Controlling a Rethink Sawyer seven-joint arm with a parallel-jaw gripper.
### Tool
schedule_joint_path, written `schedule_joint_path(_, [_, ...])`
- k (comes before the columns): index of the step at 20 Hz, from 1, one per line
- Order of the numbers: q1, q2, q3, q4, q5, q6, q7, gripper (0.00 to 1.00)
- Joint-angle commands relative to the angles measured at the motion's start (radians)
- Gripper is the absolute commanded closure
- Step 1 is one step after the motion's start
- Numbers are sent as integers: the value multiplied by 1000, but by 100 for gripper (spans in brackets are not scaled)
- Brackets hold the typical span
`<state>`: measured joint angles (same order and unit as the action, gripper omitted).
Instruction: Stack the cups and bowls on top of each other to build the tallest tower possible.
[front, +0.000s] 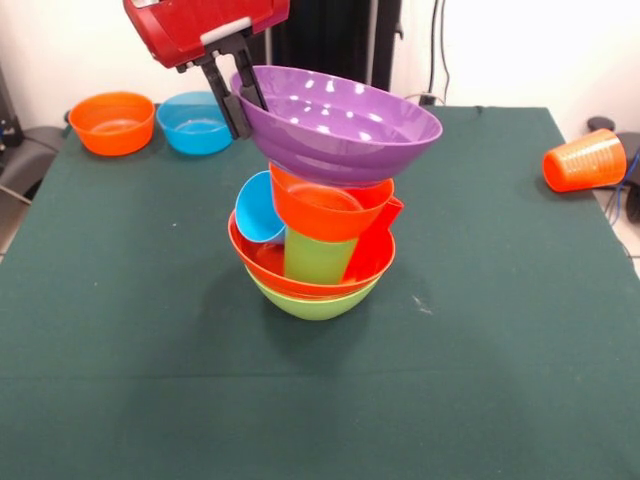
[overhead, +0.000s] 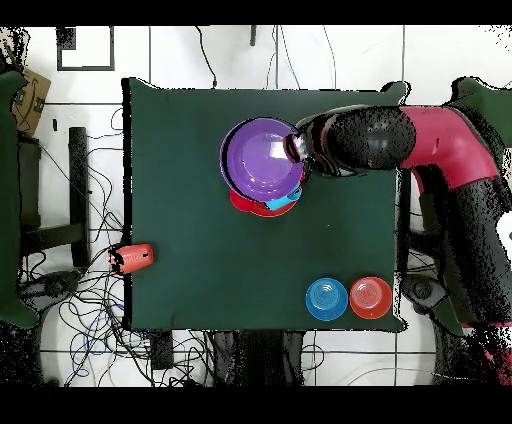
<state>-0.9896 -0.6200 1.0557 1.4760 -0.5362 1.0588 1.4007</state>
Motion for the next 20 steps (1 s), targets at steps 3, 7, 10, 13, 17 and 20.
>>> schedule_joint_path(3, [27,29,-45,42,-76,-28,-210,100])
schedule_joint_path(7, [33,33,-50,43,-85,-45,-194,100])
schedule_joint_path(10, [38,34,-53,46,-91,-57,-182,100])
schedule_joint_path(13, [37,35,-54,51,-96,-68,-174,100])
schedule_joint_path(17, [43,37,-59,51,-101,-81,-164,100])
schedule_joint_path(20, [48,39,-64,51,-105,-89,-159,100])
